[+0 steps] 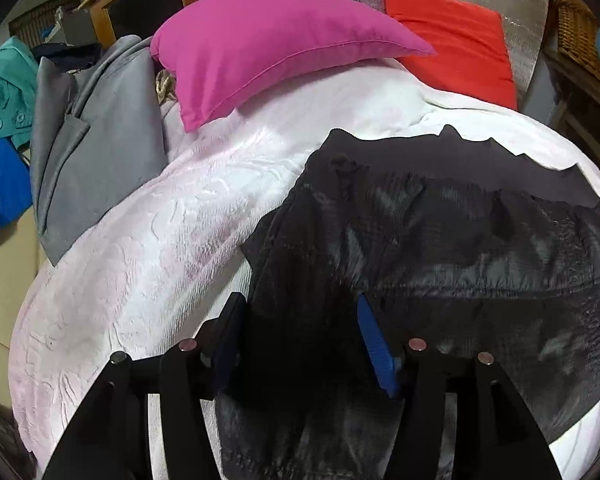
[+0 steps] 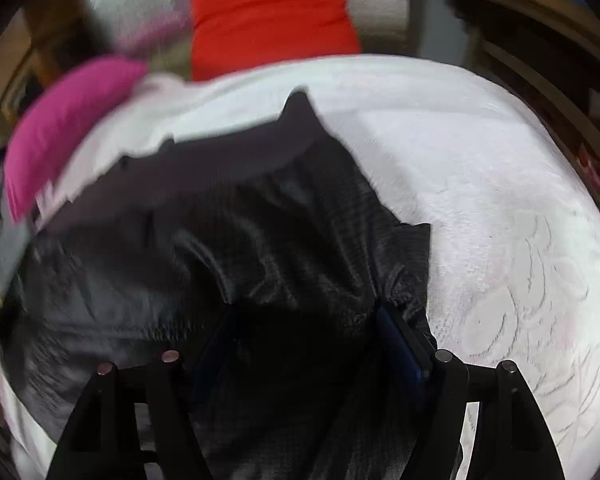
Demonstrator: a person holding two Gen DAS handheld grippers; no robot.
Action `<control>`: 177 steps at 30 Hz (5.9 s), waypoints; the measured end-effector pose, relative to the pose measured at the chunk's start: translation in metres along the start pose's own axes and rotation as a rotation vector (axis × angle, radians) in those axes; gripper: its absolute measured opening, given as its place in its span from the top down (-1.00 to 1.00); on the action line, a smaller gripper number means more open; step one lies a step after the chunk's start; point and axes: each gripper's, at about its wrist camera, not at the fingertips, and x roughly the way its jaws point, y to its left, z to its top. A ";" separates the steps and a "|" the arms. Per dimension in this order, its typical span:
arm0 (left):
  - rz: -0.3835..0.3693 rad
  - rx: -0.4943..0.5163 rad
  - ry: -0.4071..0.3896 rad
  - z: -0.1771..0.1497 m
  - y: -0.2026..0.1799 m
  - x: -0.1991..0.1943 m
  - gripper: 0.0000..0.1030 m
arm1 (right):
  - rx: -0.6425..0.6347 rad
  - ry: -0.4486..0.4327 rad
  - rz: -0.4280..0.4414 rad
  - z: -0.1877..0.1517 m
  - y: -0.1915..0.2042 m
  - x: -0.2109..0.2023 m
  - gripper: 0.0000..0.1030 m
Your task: Fold large clothes
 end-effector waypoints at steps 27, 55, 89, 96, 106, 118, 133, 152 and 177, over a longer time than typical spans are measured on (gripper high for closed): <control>-0.189 -0.217 -0.121 -0.176 0.053 -0.116 -0.33 | 0.181 -0.311 0.174 -0.247 -0.016 -0.162 -0.58; -0.166 -0.226 -0.149 -0.165 0.070 -0.138 -0.36 | 0.255 -0.267 0.378 -0.260 -0.031 -0.148 -0.59; -0.291 -0.134 0.152 0.001 0.021 0.044 -0.12 | 0.156 0.135 0.323 0.002 -0.051 0.035 -0.07; -0.262 -0.112 0.132 0.006 0.023 0.046 -0.34 | 0.173 0.139 0.350 0.002 -0.048 0.042 -0.32; -0.202 -0.005 0.088 0.027 0.001 0.017 0.64 | 0.045 0.096 0.293 0.025 -0.012 -0.013 0.57; -0.253 -0.014 -0.178 -0.024 0.030 -0.145 0.65 | -0.084 -0.086 0.387 -0.028 0.015 -0.154 0.62; -0.226 -0.165 -0.072 -0.095 0.081 -0.095 -0.17 | 0.216 -0.053 0.344 -0.119 -0.073 -0.095 -0.31; -0.205 -0.055 0.005 -0.046 0.035 -0.030 0.83 | -0.087 -0.039 0.105 -0.051 -0.025 -0.060 0.85; -0.110 0.074 -0.075 -0.117 -0.048 -0.089 -0.09 | -0.065 -0.004 0.099 -0.132 0.020 -0.062 -0.35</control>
